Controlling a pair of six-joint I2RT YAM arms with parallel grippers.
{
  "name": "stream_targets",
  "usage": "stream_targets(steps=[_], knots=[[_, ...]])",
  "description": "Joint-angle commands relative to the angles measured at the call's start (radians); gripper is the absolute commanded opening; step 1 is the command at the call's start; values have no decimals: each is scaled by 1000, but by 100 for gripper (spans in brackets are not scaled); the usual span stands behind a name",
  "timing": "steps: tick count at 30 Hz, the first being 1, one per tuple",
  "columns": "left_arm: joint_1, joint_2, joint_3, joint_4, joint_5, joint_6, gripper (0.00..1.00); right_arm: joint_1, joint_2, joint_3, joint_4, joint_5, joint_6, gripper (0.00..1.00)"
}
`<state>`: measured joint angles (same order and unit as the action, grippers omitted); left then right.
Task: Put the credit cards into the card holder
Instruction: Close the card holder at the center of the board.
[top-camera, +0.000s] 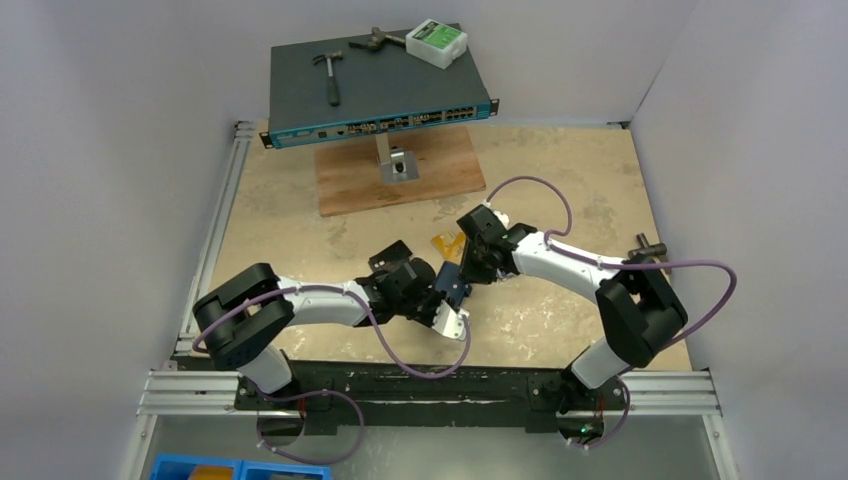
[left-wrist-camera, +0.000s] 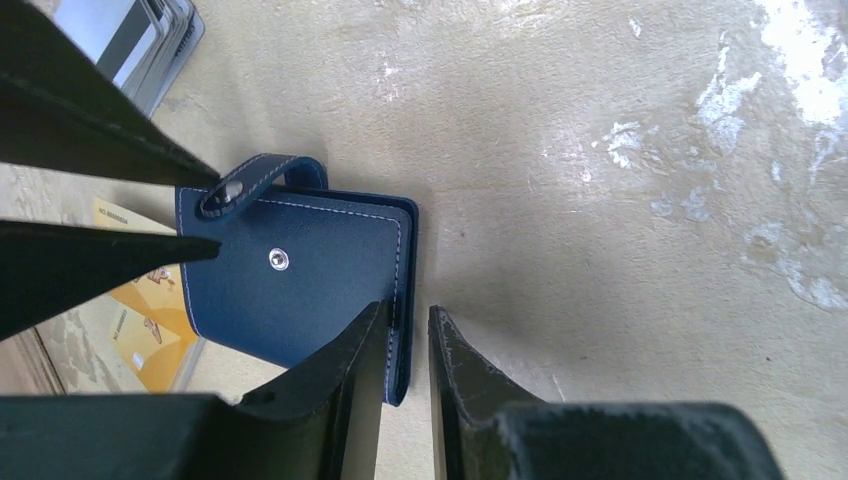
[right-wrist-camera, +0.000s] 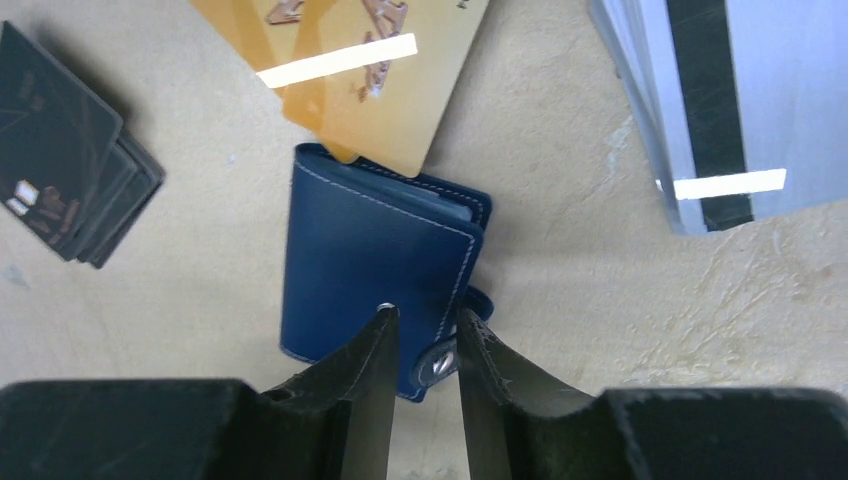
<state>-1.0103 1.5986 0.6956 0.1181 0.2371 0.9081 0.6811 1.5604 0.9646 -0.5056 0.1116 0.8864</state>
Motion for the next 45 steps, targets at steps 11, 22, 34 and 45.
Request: stream_targets(steps=[11, 22, 34, 45], knots=[[40, -68, 110, -240, 42, 137, 21, 0, 8, 6, -111, 114, -48, 12], [78, -1, 46, -69, 8, 425, 26, -2, 0, 4, -121, 131, -87, 0], [23, 66, 126, -310, 98, 431, 23, -23, 41, 30, -75, 95, -136, 0], [-2, 61, 218, -465, 250, 239, 19, -37, 120, 74, -57, 62, -195, 0]])
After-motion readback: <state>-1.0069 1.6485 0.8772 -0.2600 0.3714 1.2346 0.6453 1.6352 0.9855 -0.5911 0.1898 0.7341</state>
